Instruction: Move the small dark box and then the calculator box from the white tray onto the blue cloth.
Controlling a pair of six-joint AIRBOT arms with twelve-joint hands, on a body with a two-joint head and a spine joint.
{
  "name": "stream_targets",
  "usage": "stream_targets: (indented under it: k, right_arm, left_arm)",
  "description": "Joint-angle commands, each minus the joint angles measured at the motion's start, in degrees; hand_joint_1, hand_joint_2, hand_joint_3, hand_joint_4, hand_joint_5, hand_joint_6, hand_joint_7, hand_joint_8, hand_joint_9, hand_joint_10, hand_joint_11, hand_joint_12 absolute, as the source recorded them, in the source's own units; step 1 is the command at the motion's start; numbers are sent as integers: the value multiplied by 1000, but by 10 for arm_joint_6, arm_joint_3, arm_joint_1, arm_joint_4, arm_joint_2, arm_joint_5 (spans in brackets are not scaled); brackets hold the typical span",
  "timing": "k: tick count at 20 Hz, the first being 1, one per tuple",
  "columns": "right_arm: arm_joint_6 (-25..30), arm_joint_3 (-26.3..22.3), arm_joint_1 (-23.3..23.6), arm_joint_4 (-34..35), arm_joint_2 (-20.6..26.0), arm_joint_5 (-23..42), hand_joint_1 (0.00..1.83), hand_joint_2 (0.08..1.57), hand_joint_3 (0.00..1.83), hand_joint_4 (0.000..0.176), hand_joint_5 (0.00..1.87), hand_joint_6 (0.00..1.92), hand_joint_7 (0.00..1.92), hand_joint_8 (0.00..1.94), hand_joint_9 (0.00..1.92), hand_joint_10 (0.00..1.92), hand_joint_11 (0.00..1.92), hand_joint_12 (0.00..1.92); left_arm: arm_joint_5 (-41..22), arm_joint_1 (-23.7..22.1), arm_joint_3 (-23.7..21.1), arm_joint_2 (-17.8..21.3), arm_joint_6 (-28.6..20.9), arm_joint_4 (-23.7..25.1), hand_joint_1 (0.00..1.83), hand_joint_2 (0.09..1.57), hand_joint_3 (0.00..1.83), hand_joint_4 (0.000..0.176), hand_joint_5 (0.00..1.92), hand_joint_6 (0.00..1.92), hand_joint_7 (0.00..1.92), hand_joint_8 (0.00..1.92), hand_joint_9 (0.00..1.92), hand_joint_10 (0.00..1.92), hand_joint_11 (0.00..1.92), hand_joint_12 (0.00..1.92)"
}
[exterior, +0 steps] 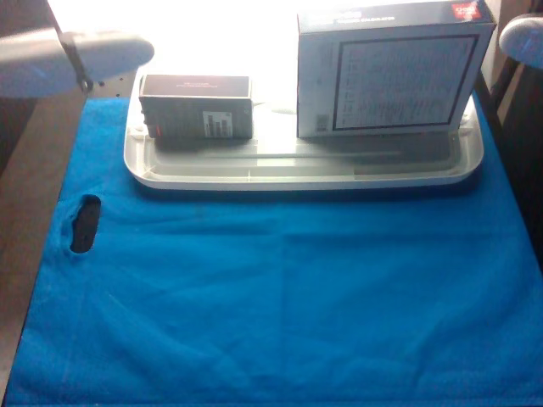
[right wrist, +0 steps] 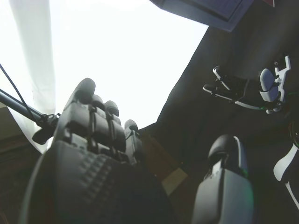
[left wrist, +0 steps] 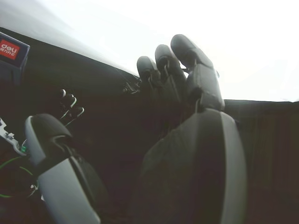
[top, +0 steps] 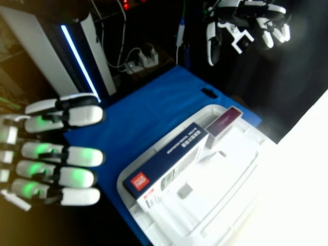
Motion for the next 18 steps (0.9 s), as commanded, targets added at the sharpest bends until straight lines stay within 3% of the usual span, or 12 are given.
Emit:
stream_targets:
  k: [1,2,4,8,9,10,13,14,17,18]
  right_arm:
    - [4,1,11,9,2,68,405,879,3,0,95,4,135,1,99,9,0,368]
    - [4,1,11,9,2,68,406,877,1,0,93,2,133,0,99,8,0,367]
    - [4,1,10,9,2,68,394,882,2,0,98,3,139,2,106,8,15,376]
    - [4,1,10,9,1,68,374,889,2,0,110,4,154,5,117,8,1,387]
    - [4,1,10,9,1,68,385,881,0,0,116,4,161,4,125,6,0,362]
    - [4,1,10,9,1,68,390,871,0,0,120,4,166,5,129,7,0,356]
    - [4,0,10,9,0,68,342,877,0,2,123,3,173,4,130,4,0,341]
    - [4,0,10,9,0,68,337,875,0,12,124,3,171,3,125,2,0,338]
    - [4,-1,10,9,-1,68,332,863,0,22,124,1,155,0,111,0,0,306]
    - [4,-1,10,9,-1,68,338,878,5,13,125,1,150,0,109,0,0,302]
  left_arm:
    - [-64,-6,1,-2,-1,6,448,766,10,28,63,8,150,6,121,16,0,305]
    - [-62,-7,1,-2,-1,8,436,763,4,27,69,5,156,4,130,11,0,330]
    - [-57,-8,2,-1,-1,11,458,747,0,50,80,4,167,4,126,4,0,305]
    - [-11,-26,13,-1,-1,36,457,768,2,26,97,4,185,1,155,4,0,360]
    - [16,-36,22,-5,-4,44,475,742,0,30,86,0,172,0,135,0,0,362]
    - [62,-53,41,-15,-17,58,489,716,0,14,89,2,178,3,130,0,0,358]
    - [162,-89,115,-57,-96,101,611,644,4,13,113,0,224,0,190,1,0,482]
    - [188,-95,138,-72,-121,115,664,633,1,0,145,0,262,0,231,2,49,471]
    - [281,-110,186,-107,-132,138,797,659,0,0,271,3,350,4,341,1,279,213]
    - [298,-113,193,-113,-132,143,825,662,0,0,309,2,372,2,363,0,317,146]
